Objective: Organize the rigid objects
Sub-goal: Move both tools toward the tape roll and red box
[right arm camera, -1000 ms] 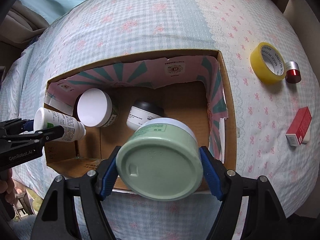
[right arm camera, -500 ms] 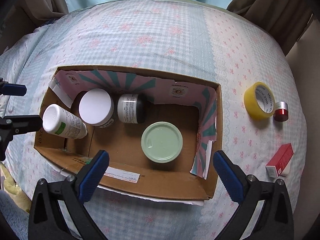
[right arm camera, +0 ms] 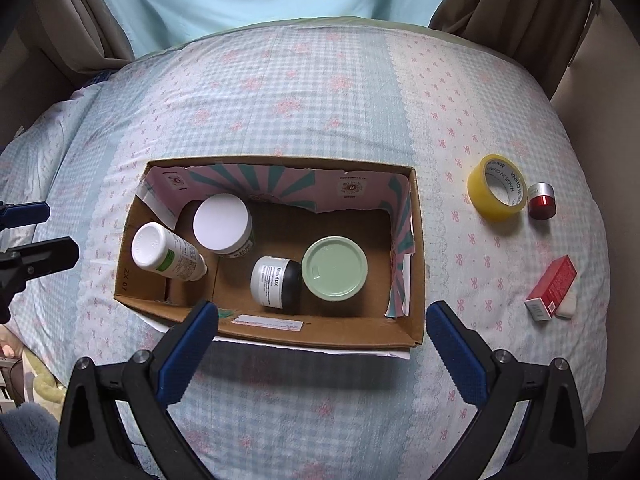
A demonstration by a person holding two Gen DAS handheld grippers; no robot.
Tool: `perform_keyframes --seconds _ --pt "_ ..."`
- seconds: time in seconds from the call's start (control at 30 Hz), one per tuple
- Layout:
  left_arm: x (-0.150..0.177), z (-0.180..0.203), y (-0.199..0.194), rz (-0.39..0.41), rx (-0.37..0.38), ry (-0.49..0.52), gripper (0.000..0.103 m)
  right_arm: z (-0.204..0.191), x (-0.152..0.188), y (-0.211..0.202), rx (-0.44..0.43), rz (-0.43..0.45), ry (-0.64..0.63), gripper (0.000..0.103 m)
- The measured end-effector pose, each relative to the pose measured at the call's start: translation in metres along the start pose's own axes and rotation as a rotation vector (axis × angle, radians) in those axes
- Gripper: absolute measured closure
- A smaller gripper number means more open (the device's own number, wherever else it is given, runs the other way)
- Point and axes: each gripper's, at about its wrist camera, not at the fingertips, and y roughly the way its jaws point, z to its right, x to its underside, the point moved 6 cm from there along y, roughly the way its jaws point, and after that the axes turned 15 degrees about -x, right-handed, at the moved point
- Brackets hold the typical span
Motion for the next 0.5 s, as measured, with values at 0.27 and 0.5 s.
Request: perform_keyframes --seconds 0.27,0.5 --pt "0.007 0.009 -0.040 0.101 -0.039 0.049 0.000 -0.003 0.006 -0.053 -0.005 0.100 0.092 0.000" --pt "-0.004 0.043 -0.069 0.206 0.041 0.085 0.000 0.004 0.024 -0.106 0.084 0.206 0.179 0.000"
